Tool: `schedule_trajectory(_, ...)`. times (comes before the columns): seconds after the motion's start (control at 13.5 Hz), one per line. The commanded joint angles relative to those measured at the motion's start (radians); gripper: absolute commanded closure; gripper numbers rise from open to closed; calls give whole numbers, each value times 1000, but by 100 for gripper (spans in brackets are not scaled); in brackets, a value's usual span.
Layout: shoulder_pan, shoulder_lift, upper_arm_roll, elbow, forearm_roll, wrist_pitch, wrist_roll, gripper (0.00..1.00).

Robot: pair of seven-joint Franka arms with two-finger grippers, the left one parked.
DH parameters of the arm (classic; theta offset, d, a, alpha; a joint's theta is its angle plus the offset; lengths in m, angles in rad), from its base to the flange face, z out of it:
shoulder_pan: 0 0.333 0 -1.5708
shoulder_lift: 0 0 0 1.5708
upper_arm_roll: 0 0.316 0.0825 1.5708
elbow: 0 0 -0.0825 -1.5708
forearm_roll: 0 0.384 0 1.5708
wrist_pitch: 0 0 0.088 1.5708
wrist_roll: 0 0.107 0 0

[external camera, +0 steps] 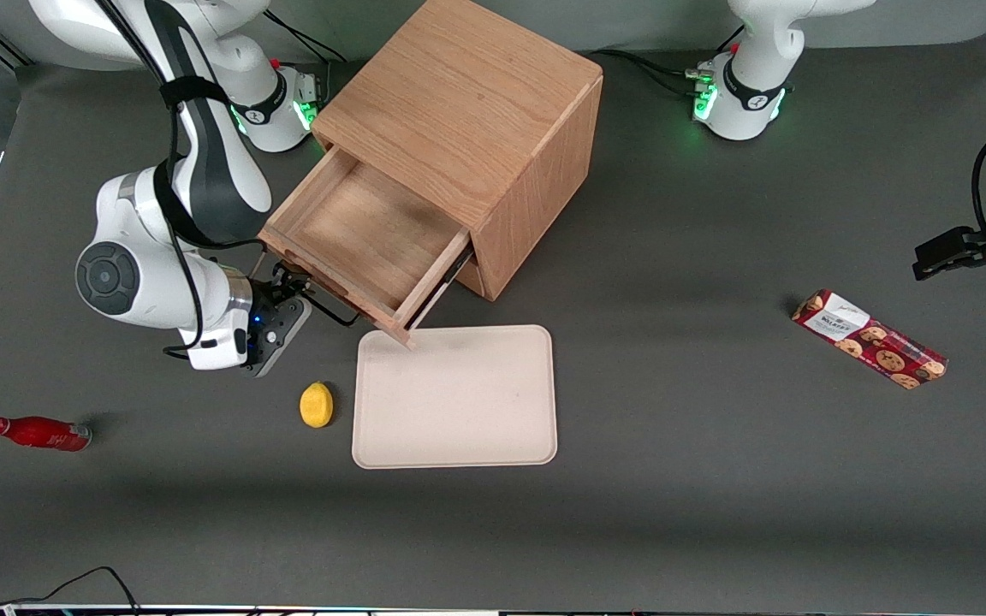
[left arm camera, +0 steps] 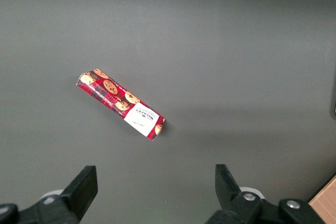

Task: Open upper drawer
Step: 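Pull the upper drawer outward from the cabinet with the right gripper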

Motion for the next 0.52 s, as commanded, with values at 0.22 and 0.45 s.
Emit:
schedule_trajectory(0.22, -4, 70, -14, 122, 2, -11, -42, 0)
schedule_trajectory(0.45, -6, 96, -16, 148, 4, -11, -42, 0)
